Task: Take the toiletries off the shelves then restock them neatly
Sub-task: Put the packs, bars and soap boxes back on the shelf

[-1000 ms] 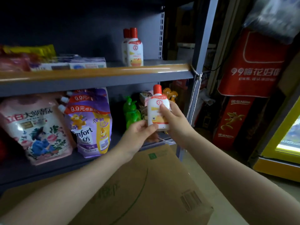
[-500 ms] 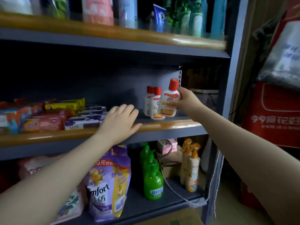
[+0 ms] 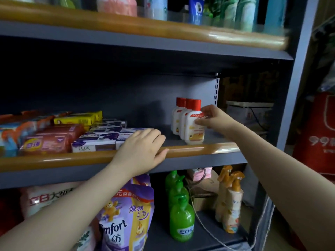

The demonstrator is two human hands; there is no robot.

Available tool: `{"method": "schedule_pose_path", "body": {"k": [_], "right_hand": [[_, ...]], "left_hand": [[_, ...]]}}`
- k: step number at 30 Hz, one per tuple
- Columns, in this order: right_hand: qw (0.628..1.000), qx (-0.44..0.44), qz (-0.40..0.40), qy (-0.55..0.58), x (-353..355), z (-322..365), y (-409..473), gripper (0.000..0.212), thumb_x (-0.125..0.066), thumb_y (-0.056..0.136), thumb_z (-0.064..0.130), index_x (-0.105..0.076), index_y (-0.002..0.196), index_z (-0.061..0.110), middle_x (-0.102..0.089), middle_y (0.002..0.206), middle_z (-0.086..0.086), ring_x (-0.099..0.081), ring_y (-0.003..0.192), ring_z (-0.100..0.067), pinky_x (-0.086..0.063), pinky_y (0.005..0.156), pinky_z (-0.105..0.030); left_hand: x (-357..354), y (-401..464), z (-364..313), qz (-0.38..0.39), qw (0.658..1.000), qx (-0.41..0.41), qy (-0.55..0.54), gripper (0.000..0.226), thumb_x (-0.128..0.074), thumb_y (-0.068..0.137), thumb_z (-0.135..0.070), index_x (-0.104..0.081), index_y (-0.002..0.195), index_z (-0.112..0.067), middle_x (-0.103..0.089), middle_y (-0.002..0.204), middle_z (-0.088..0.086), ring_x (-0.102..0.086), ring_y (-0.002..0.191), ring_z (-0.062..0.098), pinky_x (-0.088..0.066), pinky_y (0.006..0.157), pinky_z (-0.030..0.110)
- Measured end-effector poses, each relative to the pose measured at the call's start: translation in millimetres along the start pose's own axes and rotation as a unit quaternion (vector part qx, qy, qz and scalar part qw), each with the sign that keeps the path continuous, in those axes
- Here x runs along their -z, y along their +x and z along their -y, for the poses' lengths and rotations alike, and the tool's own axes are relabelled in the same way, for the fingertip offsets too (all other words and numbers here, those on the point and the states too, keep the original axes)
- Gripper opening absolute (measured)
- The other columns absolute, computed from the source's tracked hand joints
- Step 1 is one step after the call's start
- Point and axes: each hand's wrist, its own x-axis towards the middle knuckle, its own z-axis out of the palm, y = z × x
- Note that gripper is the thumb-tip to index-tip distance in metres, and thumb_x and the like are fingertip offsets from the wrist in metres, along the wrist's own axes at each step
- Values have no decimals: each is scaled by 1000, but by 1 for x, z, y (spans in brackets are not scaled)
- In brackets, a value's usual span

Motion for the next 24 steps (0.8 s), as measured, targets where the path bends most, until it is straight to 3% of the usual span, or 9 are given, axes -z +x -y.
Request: {"method": "schedule_pose_path", "body": {"k": [4,8,10,12,14,16,18,20,24], "right_hand": [[994,-56,85,29,-3,-2,8,66,-62,84,2,-29,140,13,-54,121,-12,-57,108,-28,-47,97,-43],[988,-91,118,31,-4,0,11,55,-53,85,-1,-33,133,17,-55,119,-14,-58,108,-31,-49,95,-45],[988,-93,119,22,-3,-1,11,54,-52,86,1,-33,133,19,-56,118,-13,-58,107,-30,-49,95,-45],[989,-92,116,26,-1,-4,13,56,-51,85,2,-33,135,19,-56,119,-12,-58,108,-29,-48,96,-46],[991,-85,96,36,-1,-5,14,62,-50,85,0,-27,140,18,-54,123,-14,-56,110,-30,-48,96,-46],[998,-49,49,-13,-3,-7,13,68,-50,85,-1,-20,145,14,-51,130,-15,-54,115,-31,-46,98,-46],[996,3,2,-88,-3,-8,8,68,-49,86,2,-20,146,12,-49,134,-13,-52,118,-29,-45,99,-43],[992,27,-3,-122,-3,-12,4,65,-49,87,4,-22,146,12,-50,134,-11,-51,119,-28,-46,98,-41],[986,44,4,-159,-3,-19,0,43,-49,86,6,-42,129,7,-58,123,-12,-55,112,-28,-48,94,-41]], "left_hand": [[2,0,0,22,1000,8,-1,38,-41,84,-37,-67,90,-10,-65,89,4,-64,82,23,-51,68,30],[7,1,-1,40,999,12,-12,37,-41,84,-38,-67,91,-12,-65,89,1,-64,81,21,-50,65,28],[13,9,-1,44,992,77,-87,35,-41,88,-36,-65,99,-12,-65,92,-1,-62,83,20,-48,64,29],[12,31,4,51,962,199,-181,30,-38,94,-23,-59,113,-13,-64,106,0,-60,92,20,-49,75,33],[-2,65,19,127,936,261,-201,37,-35,94,-8,-53,125,-13,-60,120,6,-59,103,22,-49,87,36],[-18,97,29,227,927,252,-163,45,-35,91,0,-48,132,-13,-56,126,9,-57,106,24,-48,91,37],[-38,118,31,281,927,227,-102,41,-39,91,0,-50,128,-13,-57,116,9,-58,95,24,-51,80,36],[-57,125,27,302,926,217,-70,25,-41,92,-4,-56,112,-9,-55,95,8,-56,80,23,-46,65,34],[-82,129,23,309,926,206,-67,17,-45,91,-7,-59,100,-9,-54,84,6,-56,72,22,-42,58,32]]}}
